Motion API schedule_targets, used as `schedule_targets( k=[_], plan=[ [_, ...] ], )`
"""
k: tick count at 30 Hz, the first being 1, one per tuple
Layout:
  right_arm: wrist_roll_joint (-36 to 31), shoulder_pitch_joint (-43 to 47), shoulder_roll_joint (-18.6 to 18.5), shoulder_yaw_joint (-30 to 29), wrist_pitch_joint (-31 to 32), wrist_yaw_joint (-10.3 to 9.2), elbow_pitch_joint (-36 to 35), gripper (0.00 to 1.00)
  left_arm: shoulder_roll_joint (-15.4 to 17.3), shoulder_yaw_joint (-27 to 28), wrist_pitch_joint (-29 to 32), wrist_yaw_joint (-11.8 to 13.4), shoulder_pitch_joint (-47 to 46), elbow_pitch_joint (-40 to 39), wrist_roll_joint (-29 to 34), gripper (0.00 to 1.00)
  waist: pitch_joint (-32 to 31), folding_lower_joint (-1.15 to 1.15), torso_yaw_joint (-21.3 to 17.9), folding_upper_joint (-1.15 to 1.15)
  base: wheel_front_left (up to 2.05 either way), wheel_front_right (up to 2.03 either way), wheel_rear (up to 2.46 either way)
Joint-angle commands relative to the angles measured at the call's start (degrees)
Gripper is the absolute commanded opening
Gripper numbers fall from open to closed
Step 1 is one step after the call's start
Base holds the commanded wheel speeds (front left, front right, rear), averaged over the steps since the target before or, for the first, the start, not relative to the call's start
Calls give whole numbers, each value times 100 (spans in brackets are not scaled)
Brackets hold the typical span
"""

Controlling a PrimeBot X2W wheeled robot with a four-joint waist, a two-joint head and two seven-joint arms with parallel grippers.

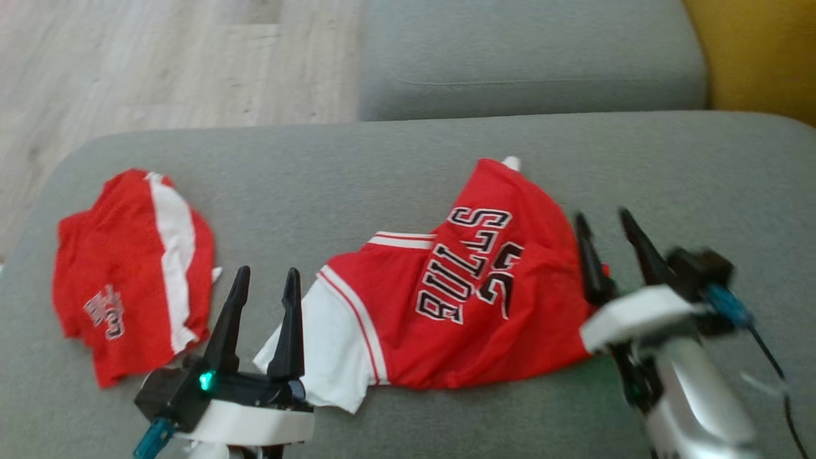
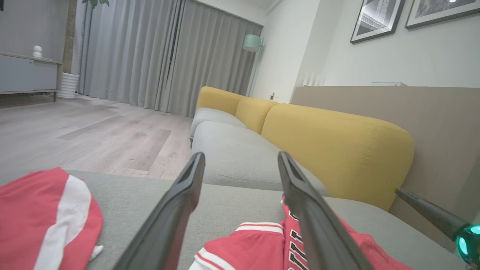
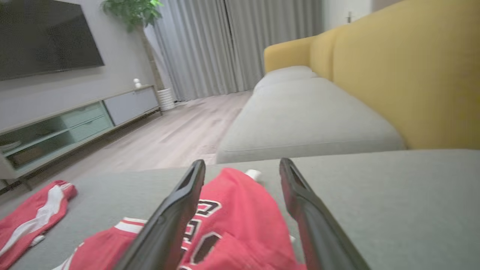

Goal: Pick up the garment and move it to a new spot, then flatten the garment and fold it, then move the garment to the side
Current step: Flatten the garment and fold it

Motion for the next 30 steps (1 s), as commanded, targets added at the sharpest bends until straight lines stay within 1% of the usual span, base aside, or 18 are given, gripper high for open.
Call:
schedule_targets(
  k=[1,4,8,13,17,23,30],
  plan=[
    [-3,51,68,-25,-65,41,-313,100,-9,179,-54,20,-181,-221,-40,100,7,0,-120,0,0,0,0],
    [42,504,68,-370,-75,41,-658,100,-9,155,-54,30,-169,-216,-50,100,18,0,-220,0,0,0,0],
    [139,1011,68,-572,-80,41,-1007,100,-9,130,-54,32,-129,-175,-29,100,29,0,-293,0,0,0,0],
    [125,1203,68,-590,-81,41,-1207,100,-9,121,-54,28,-112,-142,-11,100,49,0,-307,0,0,0,0],
    [24,1090,68,-476,-61,41,-1240,100,-9,93,-54,17,-153,-116,2,100,88,0,-251,0,0,0,0],
    [-106,658,68,-128,503,41,-805,100,-9,-2,-54,-1,-214,-68,33,100,248,0,-80,0,0,0,0],
    [-218,-64,68,-98,884,41,114,100,-9,-79,-54,-23,-338,-5,64,100,453,0,171,0,0,0,0]
  ],
)
